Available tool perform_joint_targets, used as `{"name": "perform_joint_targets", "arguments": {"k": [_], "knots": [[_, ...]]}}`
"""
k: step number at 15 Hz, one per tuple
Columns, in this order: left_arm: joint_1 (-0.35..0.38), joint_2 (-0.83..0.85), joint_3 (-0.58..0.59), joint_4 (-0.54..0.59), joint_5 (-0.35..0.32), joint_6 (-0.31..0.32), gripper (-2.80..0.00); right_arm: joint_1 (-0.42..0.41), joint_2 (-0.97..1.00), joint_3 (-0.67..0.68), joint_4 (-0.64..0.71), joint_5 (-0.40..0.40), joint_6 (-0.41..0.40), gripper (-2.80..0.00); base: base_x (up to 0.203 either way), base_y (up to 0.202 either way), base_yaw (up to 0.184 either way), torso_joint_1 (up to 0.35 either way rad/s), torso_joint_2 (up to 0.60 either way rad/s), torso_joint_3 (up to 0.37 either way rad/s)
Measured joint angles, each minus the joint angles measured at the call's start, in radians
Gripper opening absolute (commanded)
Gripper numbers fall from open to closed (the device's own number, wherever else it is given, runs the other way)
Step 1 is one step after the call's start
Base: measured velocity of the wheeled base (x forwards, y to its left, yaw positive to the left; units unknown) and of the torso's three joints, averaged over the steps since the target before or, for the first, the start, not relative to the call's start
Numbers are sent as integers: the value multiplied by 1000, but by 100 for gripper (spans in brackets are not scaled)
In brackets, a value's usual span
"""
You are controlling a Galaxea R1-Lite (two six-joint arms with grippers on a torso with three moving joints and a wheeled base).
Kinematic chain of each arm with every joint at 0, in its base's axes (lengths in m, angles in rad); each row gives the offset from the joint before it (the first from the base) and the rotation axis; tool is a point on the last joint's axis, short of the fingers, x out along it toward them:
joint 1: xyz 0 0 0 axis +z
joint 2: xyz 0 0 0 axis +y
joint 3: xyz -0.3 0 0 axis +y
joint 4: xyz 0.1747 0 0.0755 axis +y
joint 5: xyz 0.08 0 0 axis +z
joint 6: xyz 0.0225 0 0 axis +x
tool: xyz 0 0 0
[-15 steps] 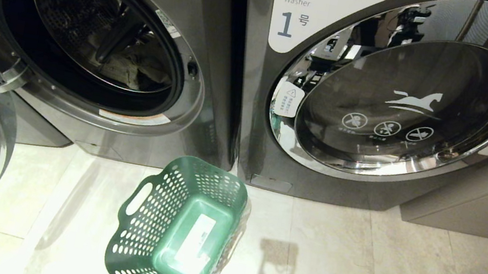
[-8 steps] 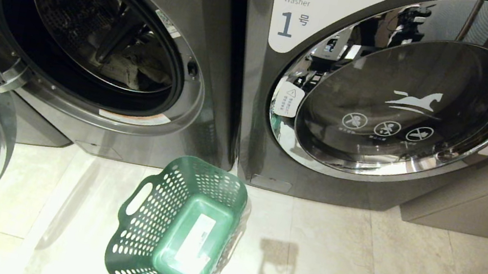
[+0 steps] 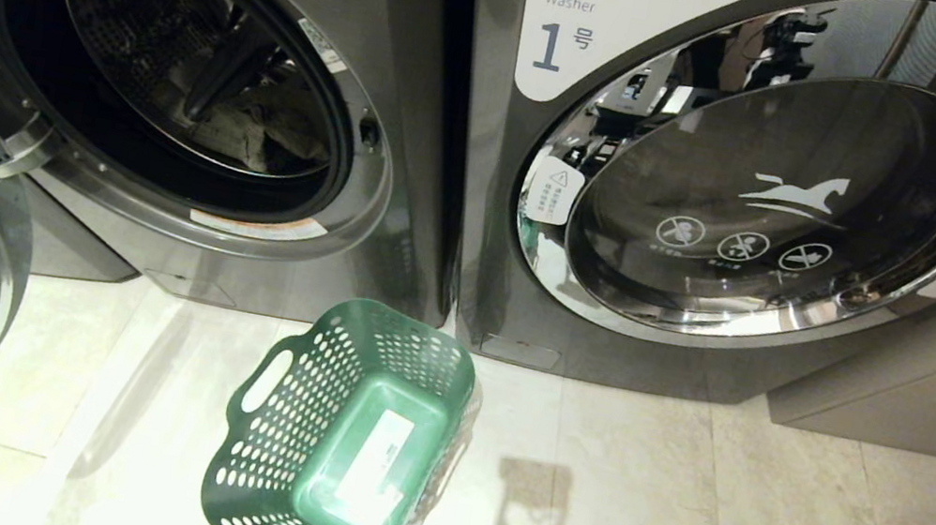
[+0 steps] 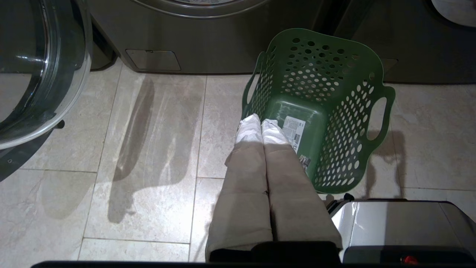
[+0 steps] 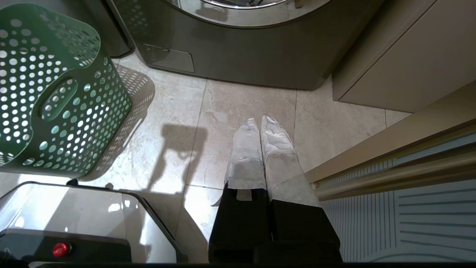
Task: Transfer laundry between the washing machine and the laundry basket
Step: Pick a cloth and place it into the basket
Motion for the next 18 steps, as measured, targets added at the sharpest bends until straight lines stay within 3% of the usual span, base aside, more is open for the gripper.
{"name": "perform_joint_targets", "arguments": {"k": [7,18], "knots": [[1,0,0,1,-1,3,-280,1,0,0,-1,0,5,-280,1,23,0,2,1,1],[0,0,0,1,-1,3,-280,0,0,1,0,-1,7,-280,0,193,-1,3,3,3]]}}
